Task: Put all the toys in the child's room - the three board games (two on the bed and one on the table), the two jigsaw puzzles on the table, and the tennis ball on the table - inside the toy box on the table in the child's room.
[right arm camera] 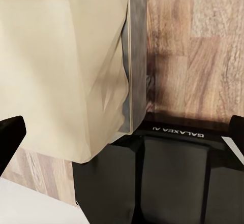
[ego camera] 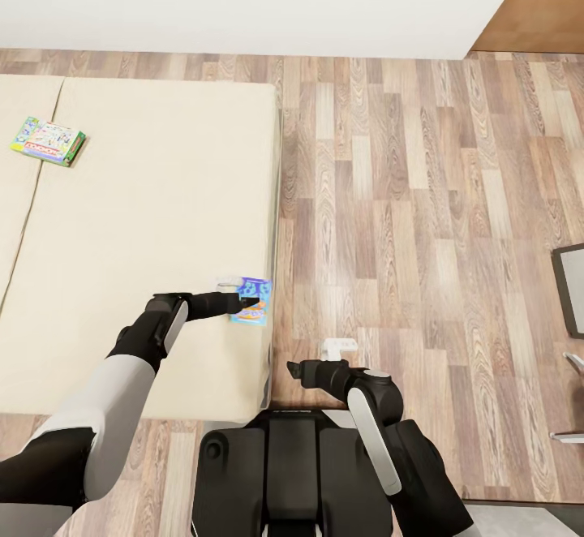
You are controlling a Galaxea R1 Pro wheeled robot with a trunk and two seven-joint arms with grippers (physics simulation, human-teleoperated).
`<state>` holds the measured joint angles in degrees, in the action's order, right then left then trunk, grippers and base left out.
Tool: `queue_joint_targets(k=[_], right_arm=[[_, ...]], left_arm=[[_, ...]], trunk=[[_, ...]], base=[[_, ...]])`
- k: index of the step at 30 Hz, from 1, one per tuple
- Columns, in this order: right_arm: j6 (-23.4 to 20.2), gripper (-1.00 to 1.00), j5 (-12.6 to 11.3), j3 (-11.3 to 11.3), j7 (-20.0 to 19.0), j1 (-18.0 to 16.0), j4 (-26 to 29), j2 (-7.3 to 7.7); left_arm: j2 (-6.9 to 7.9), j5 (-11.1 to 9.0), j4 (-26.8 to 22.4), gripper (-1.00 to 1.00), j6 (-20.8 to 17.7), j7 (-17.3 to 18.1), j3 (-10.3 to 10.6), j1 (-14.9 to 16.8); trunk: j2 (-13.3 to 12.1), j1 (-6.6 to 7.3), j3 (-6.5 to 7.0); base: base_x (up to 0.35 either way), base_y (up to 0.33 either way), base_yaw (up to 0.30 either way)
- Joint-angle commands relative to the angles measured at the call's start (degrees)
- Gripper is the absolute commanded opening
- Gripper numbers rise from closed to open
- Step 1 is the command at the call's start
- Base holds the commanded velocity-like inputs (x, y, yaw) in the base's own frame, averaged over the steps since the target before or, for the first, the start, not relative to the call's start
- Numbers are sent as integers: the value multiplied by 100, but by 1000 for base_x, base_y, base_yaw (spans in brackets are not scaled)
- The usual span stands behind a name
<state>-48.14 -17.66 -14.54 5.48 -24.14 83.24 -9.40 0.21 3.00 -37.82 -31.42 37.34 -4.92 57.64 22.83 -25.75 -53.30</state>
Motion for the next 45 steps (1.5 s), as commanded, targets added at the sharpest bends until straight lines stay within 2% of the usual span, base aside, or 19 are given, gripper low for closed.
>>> queue_joint_targets(k=[1, 21, 28, 31, 45], right_arm=[[-20, 100, -60, -5, 58, -3, 7, 0], [-20, 100, -62, -5, 56, -3, 8, 0], [-20, 100, -61, -5, 57, -3, 8, 0], [-20, 100, -60, -5, 58, -3, 8, 0], [-20, 100, -59, -5, 58, -3, 6, 0]], left_arm=[[-4, 37, -6, 100, -41, 85, -27, 2], [-39, 76, 3, 100, -46, 125, -25, 2], [17, 87, 3, 100, -32, 94, -5, 2], [123, 87, -2, 100, -31, 87, -32, 2], [932, 33, -45, 100, -65, 141, -100, 2]], trunk=[[9, -4, -6], [9, -4, -6], [9, -4, -6], [9, -4, -6], [9, -4, -6]], base=[[0, 0, 0], [0, 0, 0], [0, 0, 0], [0, 0, 0], [0, 0, 0]])
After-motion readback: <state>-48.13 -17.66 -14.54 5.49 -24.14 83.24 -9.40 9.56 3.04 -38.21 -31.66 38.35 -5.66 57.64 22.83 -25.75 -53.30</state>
